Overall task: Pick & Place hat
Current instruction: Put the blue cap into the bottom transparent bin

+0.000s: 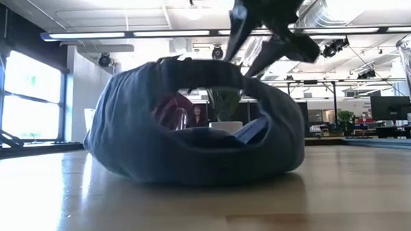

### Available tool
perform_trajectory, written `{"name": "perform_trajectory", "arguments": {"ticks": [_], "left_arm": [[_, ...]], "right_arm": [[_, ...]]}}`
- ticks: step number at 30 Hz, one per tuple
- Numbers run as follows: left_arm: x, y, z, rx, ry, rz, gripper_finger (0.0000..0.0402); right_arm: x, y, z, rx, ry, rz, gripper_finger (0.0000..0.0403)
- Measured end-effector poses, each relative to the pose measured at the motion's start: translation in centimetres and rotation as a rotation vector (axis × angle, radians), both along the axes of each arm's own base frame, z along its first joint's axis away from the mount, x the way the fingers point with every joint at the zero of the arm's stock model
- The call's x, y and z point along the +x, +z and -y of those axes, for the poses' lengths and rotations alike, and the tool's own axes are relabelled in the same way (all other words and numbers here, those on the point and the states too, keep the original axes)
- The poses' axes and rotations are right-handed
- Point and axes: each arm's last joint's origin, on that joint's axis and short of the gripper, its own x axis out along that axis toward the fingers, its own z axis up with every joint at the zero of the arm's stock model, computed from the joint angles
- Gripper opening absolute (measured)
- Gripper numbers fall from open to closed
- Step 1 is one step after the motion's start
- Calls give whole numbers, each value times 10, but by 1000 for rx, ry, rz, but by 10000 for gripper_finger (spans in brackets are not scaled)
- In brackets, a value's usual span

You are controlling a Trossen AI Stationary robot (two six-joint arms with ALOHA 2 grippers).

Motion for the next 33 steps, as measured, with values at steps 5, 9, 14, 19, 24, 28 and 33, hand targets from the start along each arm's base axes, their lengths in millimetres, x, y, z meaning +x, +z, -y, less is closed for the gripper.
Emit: {"name": "perform_trajectory", "arguments": {"ticks": [5, 9, 14, 19, 24, 28, 33], "left_arm": [[-4, -1, 4, -44, -23, -20, 160], [-12, -1, 9, -43, -55, -41, 160], [-17, -8, 8, -52, -94, -141, 160], [-19, -10, 6, -44, -80, -163, 160], [-18, -10, 6, -53, -73, -157, 160], [-18, -9, 5, -51, -34, -129, 160], [-17, -8, 4, -38, 8, -86, 160]], "right_arm": [[-10, 39, -18, -17, 455, 155, 240], [-14, 50, -69, -79, 898, 356, 237], [-9, 9, -117, -192, 1083, 300, 217], [5, -33, -133, -346, 1101, 234, 194], [11, -49, -136, -470, 1184, 215, 179], [12, -58, -136, -552, 1256, 177, 173], [18, -69, -133, -631, 1310, 162, 169]]}}
